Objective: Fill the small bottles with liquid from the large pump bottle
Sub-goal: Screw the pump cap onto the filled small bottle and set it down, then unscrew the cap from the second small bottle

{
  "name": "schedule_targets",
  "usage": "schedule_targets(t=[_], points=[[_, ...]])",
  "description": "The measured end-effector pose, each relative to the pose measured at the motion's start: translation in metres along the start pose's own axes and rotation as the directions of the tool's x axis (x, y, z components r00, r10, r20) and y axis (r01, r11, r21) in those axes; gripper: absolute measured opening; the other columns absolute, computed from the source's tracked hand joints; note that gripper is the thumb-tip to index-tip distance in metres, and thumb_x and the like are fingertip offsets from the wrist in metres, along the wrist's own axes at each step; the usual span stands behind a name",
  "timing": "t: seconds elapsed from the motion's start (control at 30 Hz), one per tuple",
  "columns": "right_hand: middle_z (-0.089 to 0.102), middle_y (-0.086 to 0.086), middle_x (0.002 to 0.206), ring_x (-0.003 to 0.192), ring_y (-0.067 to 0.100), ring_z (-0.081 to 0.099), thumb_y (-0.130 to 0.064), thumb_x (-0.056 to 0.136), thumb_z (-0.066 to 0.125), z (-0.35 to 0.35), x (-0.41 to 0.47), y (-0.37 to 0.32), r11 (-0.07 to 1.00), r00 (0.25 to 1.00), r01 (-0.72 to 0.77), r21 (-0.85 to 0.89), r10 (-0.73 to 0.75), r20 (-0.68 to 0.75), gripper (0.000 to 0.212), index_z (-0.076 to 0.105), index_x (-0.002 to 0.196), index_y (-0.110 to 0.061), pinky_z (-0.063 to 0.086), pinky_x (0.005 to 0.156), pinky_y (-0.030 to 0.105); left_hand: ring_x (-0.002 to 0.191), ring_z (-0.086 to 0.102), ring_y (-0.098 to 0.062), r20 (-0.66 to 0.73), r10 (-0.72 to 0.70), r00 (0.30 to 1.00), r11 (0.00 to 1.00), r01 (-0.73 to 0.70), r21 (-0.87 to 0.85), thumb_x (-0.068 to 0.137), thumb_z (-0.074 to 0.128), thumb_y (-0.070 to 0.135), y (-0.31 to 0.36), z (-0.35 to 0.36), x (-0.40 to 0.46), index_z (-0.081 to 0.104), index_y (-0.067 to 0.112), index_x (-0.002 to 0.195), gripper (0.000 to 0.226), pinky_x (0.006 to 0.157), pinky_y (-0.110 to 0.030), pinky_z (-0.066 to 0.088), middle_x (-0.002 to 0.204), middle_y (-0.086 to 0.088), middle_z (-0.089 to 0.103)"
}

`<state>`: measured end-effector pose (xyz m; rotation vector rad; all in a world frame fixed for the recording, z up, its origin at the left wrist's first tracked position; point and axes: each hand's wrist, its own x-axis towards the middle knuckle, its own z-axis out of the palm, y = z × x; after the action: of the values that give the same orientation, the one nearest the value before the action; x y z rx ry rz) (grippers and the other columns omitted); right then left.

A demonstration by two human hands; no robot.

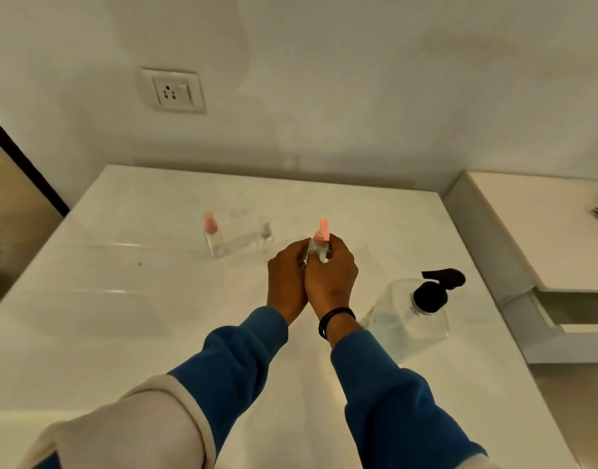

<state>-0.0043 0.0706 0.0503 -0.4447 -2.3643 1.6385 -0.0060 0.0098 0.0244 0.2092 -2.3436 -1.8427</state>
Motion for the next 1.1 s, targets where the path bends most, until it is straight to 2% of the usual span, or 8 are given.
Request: schedule_targets(t=[0.1, 0.23, 0.4, 0.67, 0.83, 0.97, 1.03, 1.1], points=[[0.067, -0.005, 0.108, 0.1, 0.012, 0.063, -0.016, 0.099, 0.057, 0.007, 0.007, 0.017, 0.999, 0.999, -0.039, -0.018, 0.039, -0.007, 0.019, 0.064, 0.116, -0.019, 0.039, 0.073, 0.002, 0.083, 0.066, 0.002, 0.007, -0.033, 0.999, 0.999, 0.033, -0.006, 0.103, 0.056, 0.016, -0.021, 0.01, 0.006, 0.074, 0.012, 0.111, 0.02, 0.068, -0.004, 0.047, 0.099, 0.002, 0.075], [0.065, -0.004, 0.104, 0.1, 0.014, 0.063, -0.021, 0.102, 0.052, 0.011, 0.018, 0.03, 0.998, 0.998, -0.053, -0.02, 0.053, -0.034, 0.009, 0.06, 0.106, -0.023, 0.04, 0.077, 0.008, 0.089, 0.063, 0.005, -0.001, -0.041, 0.999, 0.999, 0.041, -0.012, 0.102, 0.055, 0.013, -0.034, 0.019, 0.012, 0.071, 0.012, 0.118, 0.023, 0.073, -0.004, 0.047, 0.104, 0.006, 0.072], [0.067, 0.001, 0.113, 0.104, 0.016, 0.063, -0.024, 0.103, 0.05, 0.011, 0.028, 0.036, 0.999, 0.998, -0.04, -0.028, 0.038, -0.043, 0.023, 0.061, 0.121, -0.016, 0.047, 0.089, 0.021, 0.09, 0.066, -0.003, 0.003, -0.031, 1.0, 0.999, 0.031, 0.008, 0.101, 0.057, 0.014, -0.038, 0.03, 0.021, 0.07, 0.012, 0.119, 0.022, 0.076, -0.007, 0.049, 0.103, 0.006, 0.071], [0.067, 0.0, 0.117, 0.105, 0.014, 0.062, -0.016, 0.101, 0.055, 0.011, 0.036, 0.031, 0.997, 0.996, -0.082, -0.009, 0.082, -0.029, 0.025, 0.058, 0.126, -0.019, 0.047, 0.092, 0.022, 0.075, 0.065, 0.005, 0.01, -0.078, 0.997, 0.997, 0.078, 0.006, 0.1, 0.057, 0.013, -0.04, 0.036, 0.031, 0.073, 0.011, 0.104, 0.016, 0.064, -0.005, 0.046, 0.092, 0.003, 0.075], [0.065, 0.001, 0.126, 0.115, 0.018, 0.062, -0.022, 0.103, 0.053, 0.009, 0.039, 0.032, 0.992, 0.994, -0.11, -0.059, 0.112, 0.021, 0.034, 0.053, 0.136, -0.017, 0.043, 0.091, 0.017, 0.071, 0.063, -0.012, 0.035, -0.04, 0.999, 0.995, 0.036, 0.096, 0.1, 0.057, 0.011, -0.039, 0.033, 0.027, 0.07, 0.008, 0.091, 0.016, 0.063, -0.011, 0.047, 0.083, 0.0, 0.073], [0.052, 0.004, 0.145, 0.132, 0.021, 0.051, -0.018, 0.1, 0.057, 0.006, 0.026, 0.041, 0.977, 0.976, -0.205, -0.054, 0.208, 0.059, 0.058, 0.034, 0.152, -0.018, 0.038, 0.108, 0.026, 0.11, 0.065, -0.016, 0.051, -0.086, 0.995, 0.983, 0.076, 0.167, 0.099, 0.062, 0.015, -0.039, 0.017, 0.014, 0.068, 0.011, 0.126, 0.028, 0.099, -0.024, 0.049, 0.121, -0.001, 0.071], [0.053, 0.004, 0.144, 0.132, 0.02, 0.051, -0.022, 0.098, 0.06, 0.006, 0.008, 0.045, 0.971, 0.972, -0.232, -0.055, 0.233, 0.019, 0.059, 0.036, 0.151, -0.015, 0.037, 0.109, 0.024, 0.118, 0.064, -0.015, 0.017, -0.113, 0.993, 0.978, 0.109, 0.178, 0.097, 0.067, 0.021, -0.042, 0.004, 0.004, 0.065, 0.012, 0.132, 0.036, 0.096, -0.016, 0.045, 0.128, -0.002, 0.069], [0.056, 0.004, 0.14, 0.126, 0.018, 0.055, -0.026, 0.096, 0.064, 0.005, -0.01, 0.048, 0.968, 0.967, -0.249, -0.026, 0.247, -0.063, 0.056, 0.043, 0.146, -0.014, 0.041, 0.107, 0.025, 0.104, 0.067, -0.011, -0.06, -0.116, 0.991, 0.972, 0.126, 0.201, 0.095, 0.07, 0.027, -0.045, -0.013, -0.006, 0.072, 0.015, 0.121, 0.029, 0.083, -0.007, 0.041, 0.111, 0.005, 0.072]])
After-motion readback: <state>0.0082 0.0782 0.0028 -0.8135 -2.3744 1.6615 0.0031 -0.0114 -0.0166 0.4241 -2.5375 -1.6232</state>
